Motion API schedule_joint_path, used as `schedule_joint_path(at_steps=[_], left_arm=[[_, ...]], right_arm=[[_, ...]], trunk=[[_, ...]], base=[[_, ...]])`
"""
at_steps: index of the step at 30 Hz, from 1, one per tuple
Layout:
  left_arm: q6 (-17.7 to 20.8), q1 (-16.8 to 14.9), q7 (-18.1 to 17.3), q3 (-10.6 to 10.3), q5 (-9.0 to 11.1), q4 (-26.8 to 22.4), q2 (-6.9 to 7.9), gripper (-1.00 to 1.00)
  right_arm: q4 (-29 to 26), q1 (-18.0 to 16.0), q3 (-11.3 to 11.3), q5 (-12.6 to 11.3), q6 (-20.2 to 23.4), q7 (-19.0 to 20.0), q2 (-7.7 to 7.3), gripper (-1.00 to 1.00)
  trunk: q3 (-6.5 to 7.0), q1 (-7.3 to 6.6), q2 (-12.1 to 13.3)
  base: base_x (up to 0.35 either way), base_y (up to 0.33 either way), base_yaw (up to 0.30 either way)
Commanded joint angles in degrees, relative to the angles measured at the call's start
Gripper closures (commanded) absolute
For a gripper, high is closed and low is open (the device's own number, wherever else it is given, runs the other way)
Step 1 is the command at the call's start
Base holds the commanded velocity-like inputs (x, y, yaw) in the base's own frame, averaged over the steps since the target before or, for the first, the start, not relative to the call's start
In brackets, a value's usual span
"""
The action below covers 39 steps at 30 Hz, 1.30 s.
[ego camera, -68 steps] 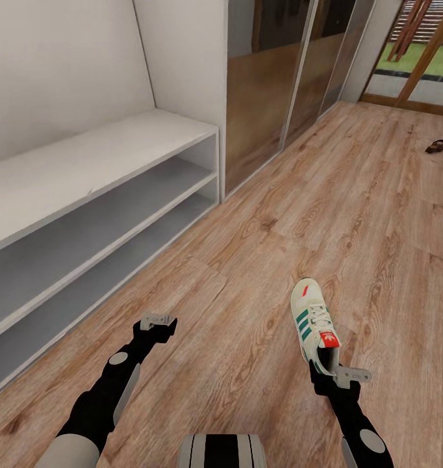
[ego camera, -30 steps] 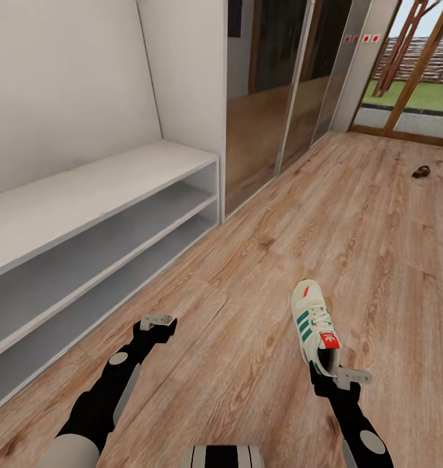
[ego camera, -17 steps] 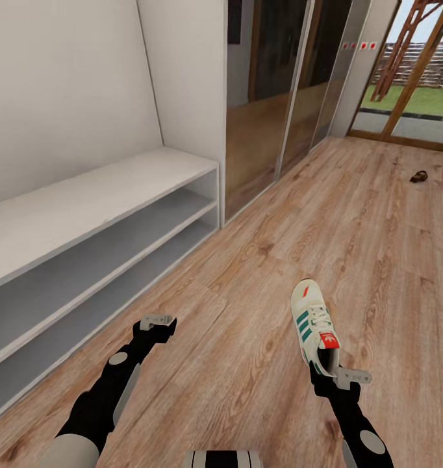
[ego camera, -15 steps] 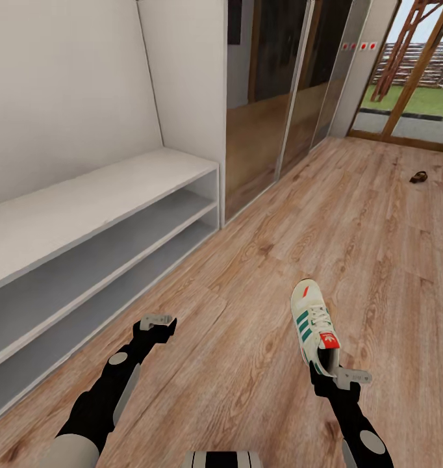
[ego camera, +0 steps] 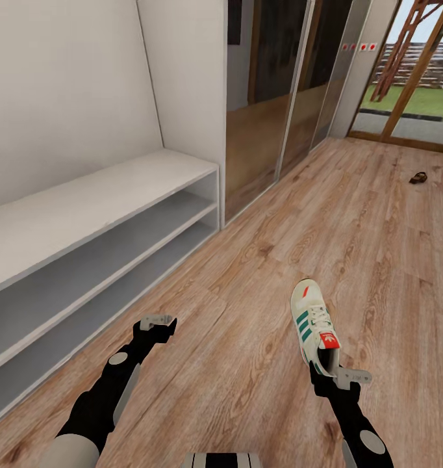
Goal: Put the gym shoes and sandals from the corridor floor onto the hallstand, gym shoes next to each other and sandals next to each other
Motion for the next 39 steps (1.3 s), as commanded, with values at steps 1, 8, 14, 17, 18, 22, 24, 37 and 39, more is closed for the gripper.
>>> schedule_joint_path(at_steps=[1, 8, 14, 17, 18, 22, 24, 37, 39], left_arm=[[0.3, 0.0, -0.2, 0.1, 0.0, -0.1, -0.02, -1.00], [0.3, 0.0, -0.2, 0.1, 0.0, -0.1, 0.03, -1.00], [0.3, 0.0, -0.2, 0.0, 0.0, -0.1, -0.03, -1.00], [0.3, 0.0, -0.2, 0.0, 0.0, -0.1, -0.03, -1.00], [0.3, 0.0, -0.2, 0.0, 0.0, -0.1, -0.03, -1.00], [0.3, 0.0, -0.2, 0.0, 0.0, -0.1, -0.04, -1.00], [0.3, 0.0, -0.2, 0.0, 0.0, -0.1, -0.04, -1.00], [0.3, 0.0, -0.2, 0.0, 0.0, -0.1, -0.04, -1.00], [0.3, 0.0, -0.2, 0.0, 0.0, -0.1, -0.05, -1.00]], right_arm=[[0.0, 0.0, 0.0, 0.0, -0.2, 0.0, -0.01, 1.00], [0.0, 0.0, 0.0, 0.0, -0.1, 0.0, -0.01, 1.00], [0.0, 0.0, 0.0, 0.0, -0.1, 0.0, -0.02, 1.00], [0.0, 0.0, 0.0, 0.0, -0.1, 0.0, -0.01, 1.00], [0.0, 0.0, 0.0, 0.0, -0.1, 0.0, -0.01, 1.00], [0.0, 0.0, 0.0, 0.0, -0.2, 0.0, -0.04, 1.00], [0.0, 0.0, 0.0, 0.0, -0.2, 0.0, -0.06, 1.00], [0.0, 0.1, 0.0, 0.1, -0.2, -0.1, -0.01, 1.00], [0.0, 0.1, 0.0, 0.1, -0.2, -0.1, -0.01, 1.00]], trunk=[[-0.04, -0.01, 0.0], [-0.04, -0.01, 0.0], [-0.04, -0.01, 0.0], [-0.04, -0.01, 0.0], [-0.04, -0.01, 0.0], [-0.04, -0.01, 0.0], [-0.04, -0.01, 0.0], [-0.04, -0.01, 0.0], [-0.04, -0.01, 0.0]], base=[[0.000, 0.000, 0.000], [0.000, 0.000, 0.000], [0.000, 0.000, 0.000], [0.000, 0.000, 0.000], [0.000, 0.000, 0.000], [0.000, 0.000, 0.000], [0.000, 0.000, 0.000], [0.000, 0.000, 0.000], [0.000, 0.000, 0.000]])
